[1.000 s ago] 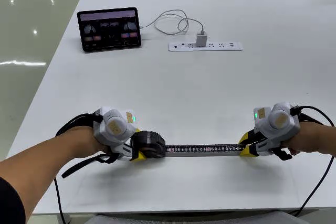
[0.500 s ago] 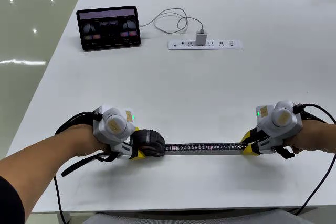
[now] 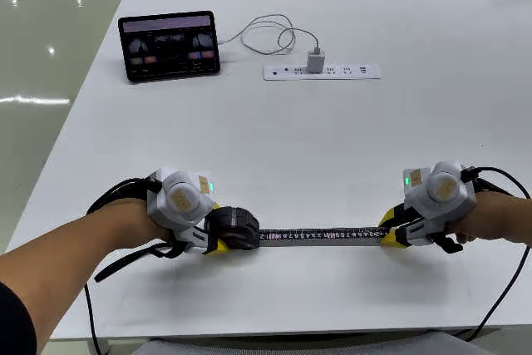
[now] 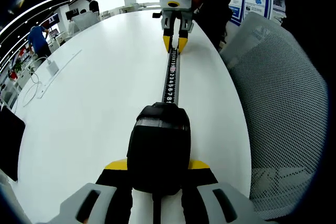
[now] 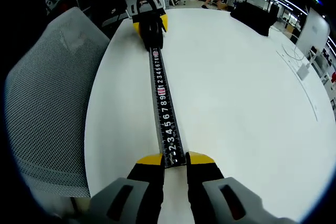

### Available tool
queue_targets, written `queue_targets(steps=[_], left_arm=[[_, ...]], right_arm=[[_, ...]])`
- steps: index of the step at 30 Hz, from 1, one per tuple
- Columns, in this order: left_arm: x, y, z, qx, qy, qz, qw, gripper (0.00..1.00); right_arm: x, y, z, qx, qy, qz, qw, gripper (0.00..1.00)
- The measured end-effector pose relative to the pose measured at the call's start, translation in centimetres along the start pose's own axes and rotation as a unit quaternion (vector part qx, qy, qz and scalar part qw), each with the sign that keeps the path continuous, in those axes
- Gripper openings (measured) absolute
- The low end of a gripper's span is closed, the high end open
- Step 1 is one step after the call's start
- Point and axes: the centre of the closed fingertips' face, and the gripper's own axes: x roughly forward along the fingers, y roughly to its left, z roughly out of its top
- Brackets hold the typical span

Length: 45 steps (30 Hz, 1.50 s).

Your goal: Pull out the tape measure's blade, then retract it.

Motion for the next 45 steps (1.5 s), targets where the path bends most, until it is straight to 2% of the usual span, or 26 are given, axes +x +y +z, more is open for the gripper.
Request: queue_targets(steps=[3, 5, 7, 8, 10, 13, 17, 20, 23, 25, 27, 29, 30, 31, 32, 34, 36, 37, 38, 39, 40, 43, 44, 45], left_arm=[[-0.1, 0.1, -0.1, 0.004, -0.003, 0.003, 1.0, 0.32], [-0.4, 0.1, -0.1, -0.007, -0.006, 0.005, 0.9999, 0.32], [-0.8, 0.4, 0.0, -0.015, -0.012, 0.009, 0.9998, 0.34], [-1.1, 0.7, 0.2, -0.027, -0.023, 0.017, 0.9992, 0.36], [-1.5, 1.4, 0.2, -0.042, -0.031, 0.035, 0.998, 0.46], [-2.6, 3.0, -0.1, -0.083, -0.035, 0.083, 0.9925, 0.61], [-3.5, 3.5, -0.6, -0.102, -0.048, 0.093, 0.9893, 0.7], [-4.3, 3.2, 0.1, -0.156, -0.082, 0.096, 0.9797, 0.79], [-4.7, 3.5, 0.1, -0.187, -0.105, 0.105, 0.9712, 0.92], [-5.1, 3.5, -0.3, -0.196, -0.106, 0.118, 0.9676, 1.0], [-5.5, 3.7, -0.4, -0.2, -0.115, 0.134, 0.9637, 1.0], [-6.0, 3.6, -1.0, -0.226, -0.12, 0.14, 0.9565, 1.0], [-6.4, 3.8, -1.6, -0.24, -0.121, 0.154, 0.951, 1.0], [-6.7, 4.0, -2.1, -0.246, -0.115, 0.164, 0.9484, 1.0], [-6.7, 3.7, -2.4, -0.248, -0.112, 0.158, 0.9493, 1.0], [-7.3, 3.6, -2.8, -0.262, -0.12, 0.158, 0.9445, 1.0], [-8.0, 4.0, -3.5, -0.265, -0.12, 0.174, 0.9408, 1.0], [-8.3, 3.9, -3.5, -0.271, -0.126, 0.179, 0.9372, 1.0], [-8.8, 3.8, -3.5, -0.285, -0.141, 0.185, 0.9299, 1.0], [-9.1, 3.9, -3.6, -0.291, -0.147, 0.189, 0.9265, 1.0], [-9.3, 3.7, -3.9, -0.294, -0.146, 0.191, 0.9249, 1.0], [-9.9, 3.3, -4.4, -0.294, -0.153, 0.196, 0.9228, 1.0], [-10.4, 3.5, -4.3, -0.286, -0.16, 0.212, 0.9208, 1.0], [-11.1, 3.9, -3.9, -0.276, -0.176, 0.228, 0.9168, 1.0]], right_arm=[[0.1, -0.1, 0.0, 0.01, 0.003, -0.004, 0.9999, 0.13], [0.1, -0.1, 0.1, 0.032, 0.0, -0.006, 0.9995, 0.13], [0.2, -0.1, 0.2, 0.035, -0.007, -0.012, 0.9993, 0.17], [0.2, 0.0, 0.3, 0.044, -0.011, -0.015, 0.9989, 0.21], [0.2, 0.2, 0.7, 0.052, -0.021, -0.02, 0.9982, 0.27], [-0.1, 0.3, 1.1, 0.049, -0.032, -0.034, 0.9977, 0.25], [-0.5, 0.3, 1.1, 0.077, -0.047, -0.046, 0.9948, 0.31], [-1.3, 0.0, 1.3, 0.102, -0.065, -0.061, 0.9907, 0.36], [-1.8, 0.0, 1.1, 0.12, -0.077, -0.073, 0.9872, 0.39], [-2.4, 0.1, 1.1, 0.132, -0.086, -0.084, 0.984, 0.43], [-2.6, -0.1, 0.6, 0.141, -0.089, -0.095, 0.9815, 0.46], [-3.2, -0.4, 0.0, 0.152, -0.098, -0.115, 0.9769, 0.48], [-3.4, -0.2, -0.2, 0.156, -0.1, -0.12, 0.9754, 0.5], [-3.6, -0.1, -0.5, 0.156, -0.099, -0.126, 0.9747, 0.51], [-3.8, -0.1, -0.8, 0.158, -0.099, -0.132, 0.9735, 0.52], [-4.2, 0.1, -1.3, 0.168, -0.105, -0.144, 0.9695, 0.57], [-4.4, 0.5, -1.9, 0.177, -0.103, -0.151, 0.967, 0.65], [-4.6, 0.6, -2.1, 0.183, -0.104, -0.152, 0.9657, 0.67], [-4.9, 0.9, -2.3, 0.187, -0.108, -0.156, 0.9639, 0.67], [-5.0, 1.0, -2.4, 0.187, -0.112, -0.16, 0.9629, 0.67], [-5.3, 1.2, -2.1, 0.179, -0.122, -0.166, 0.9622, 0.67], [-6.0, 1.9, -2.1, 0.185, -0.126, -0.172, 0.9594, 0.69], [-6.3, 2.2, -1.9, 0.185, -0.127, -0.174, 0.9589, 0.69], [-6.6, 2.3, -2.1, 0.187, -0.127, -0.177, 0.9579, 0.7]])
